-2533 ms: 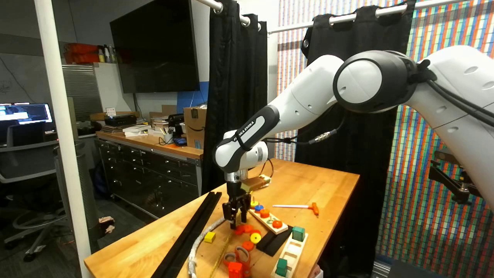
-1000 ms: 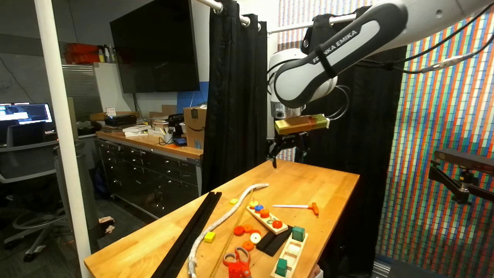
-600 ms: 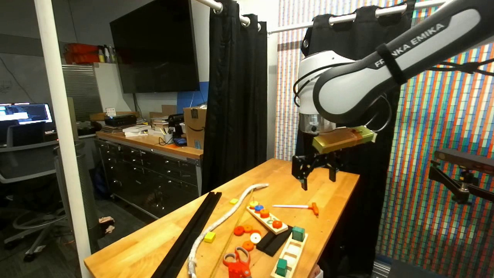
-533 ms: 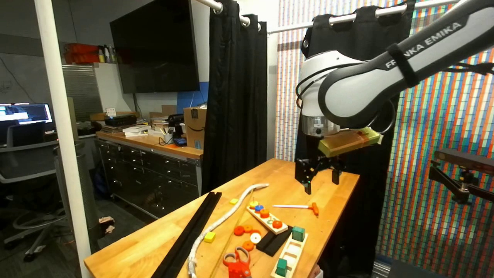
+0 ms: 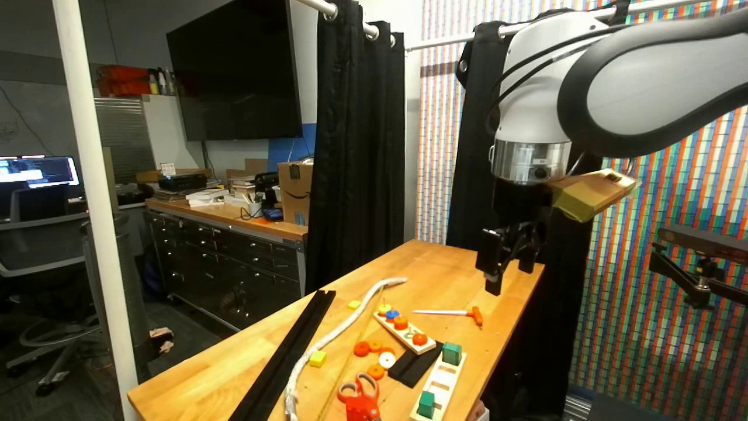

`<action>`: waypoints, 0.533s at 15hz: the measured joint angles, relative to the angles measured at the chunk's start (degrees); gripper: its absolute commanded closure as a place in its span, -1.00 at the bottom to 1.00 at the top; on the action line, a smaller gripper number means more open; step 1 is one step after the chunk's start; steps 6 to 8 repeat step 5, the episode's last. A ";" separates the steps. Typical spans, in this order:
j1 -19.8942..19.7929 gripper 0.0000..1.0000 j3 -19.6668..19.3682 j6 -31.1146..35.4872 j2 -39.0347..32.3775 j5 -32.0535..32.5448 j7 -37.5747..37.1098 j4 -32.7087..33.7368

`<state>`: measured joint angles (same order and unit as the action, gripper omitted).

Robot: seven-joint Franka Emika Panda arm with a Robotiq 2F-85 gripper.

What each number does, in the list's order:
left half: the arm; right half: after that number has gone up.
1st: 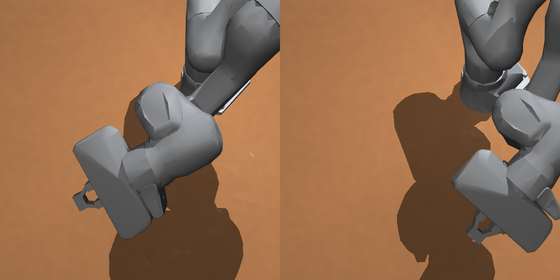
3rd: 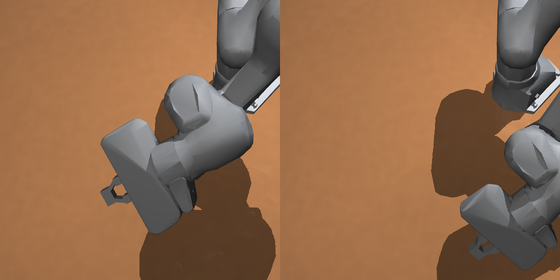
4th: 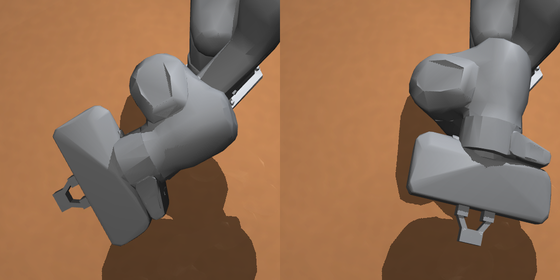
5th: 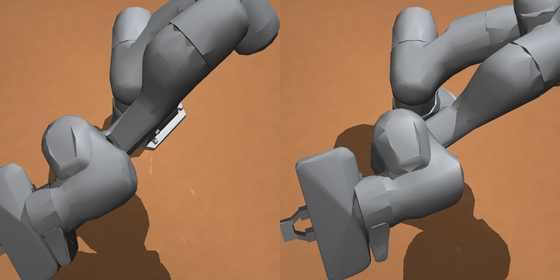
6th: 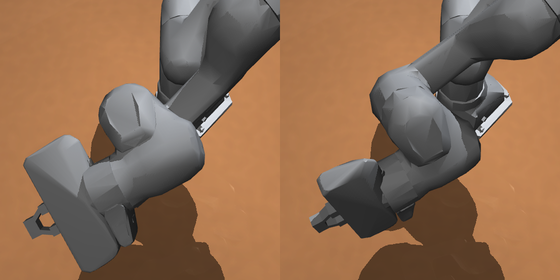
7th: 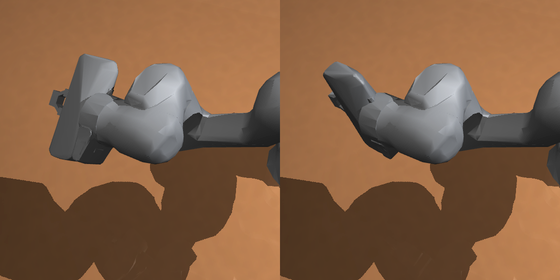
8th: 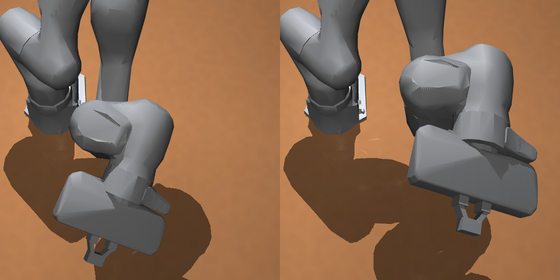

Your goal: Remove the round orange block from the top of the round blue block and put it on the table

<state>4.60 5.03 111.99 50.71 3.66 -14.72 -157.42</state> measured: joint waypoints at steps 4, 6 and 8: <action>0.19 -1.00 -1.18 -1.54 3.66 -2.09 3.79 -0.24; 0.13 -1.00 -1.07 -1.54 3.47 -2.09 3.79 -0.38; 0.13 -1.00 -1.07 -1.54 3.47 -2.09 3.79 -0.38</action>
